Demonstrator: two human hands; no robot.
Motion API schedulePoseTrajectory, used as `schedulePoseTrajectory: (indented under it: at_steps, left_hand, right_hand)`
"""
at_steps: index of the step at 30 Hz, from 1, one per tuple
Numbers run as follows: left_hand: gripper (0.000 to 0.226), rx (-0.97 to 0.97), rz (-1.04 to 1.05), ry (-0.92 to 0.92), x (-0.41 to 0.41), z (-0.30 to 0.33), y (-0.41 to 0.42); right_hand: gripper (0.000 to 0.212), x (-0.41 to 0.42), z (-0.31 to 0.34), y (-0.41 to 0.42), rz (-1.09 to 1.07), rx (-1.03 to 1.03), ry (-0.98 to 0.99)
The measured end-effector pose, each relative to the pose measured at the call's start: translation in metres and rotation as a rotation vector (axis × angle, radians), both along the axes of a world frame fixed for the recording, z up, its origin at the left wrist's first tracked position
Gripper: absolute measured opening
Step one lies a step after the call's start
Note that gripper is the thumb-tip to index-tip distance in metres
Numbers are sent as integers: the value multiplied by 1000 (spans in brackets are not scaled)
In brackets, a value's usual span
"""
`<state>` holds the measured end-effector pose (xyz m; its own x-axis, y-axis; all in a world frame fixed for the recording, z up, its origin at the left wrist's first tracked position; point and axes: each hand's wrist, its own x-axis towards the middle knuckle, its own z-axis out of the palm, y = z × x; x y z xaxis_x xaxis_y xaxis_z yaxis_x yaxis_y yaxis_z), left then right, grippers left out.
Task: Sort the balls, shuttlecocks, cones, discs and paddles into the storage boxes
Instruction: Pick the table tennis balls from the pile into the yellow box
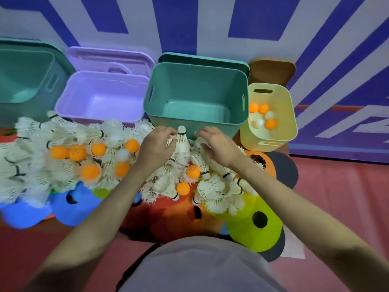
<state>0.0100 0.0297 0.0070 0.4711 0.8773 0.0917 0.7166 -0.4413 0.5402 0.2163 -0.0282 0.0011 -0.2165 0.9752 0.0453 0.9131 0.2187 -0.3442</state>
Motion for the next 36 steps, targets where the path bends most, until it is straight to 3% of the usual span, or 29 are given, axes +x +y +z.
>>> schedulePoseTrajectory:
  at_steps: [4,8,19,30,36]
  left_hand:
    - [23,-18,-5,-30,-12,-1,-8]
    - [22,-4,10,-73,-19,-3,-13]
    - [24,-26,0,-100,-24,-3,-27]
    - [24,-40,5,-93,-30,-3,-30]
    - [18,-89,-123,-74,-19,2,-37]
  right_hand:
    - [20,-19,4,30,91,-142,-242]
    - [11,-33,0,44,177,-146,-551]
    - [12,-51,-5,54,151,-238,-830]
    - [20,-61,3,50,73,-267,-754]
    - [9,-51,5,46,-11,-228,-457]
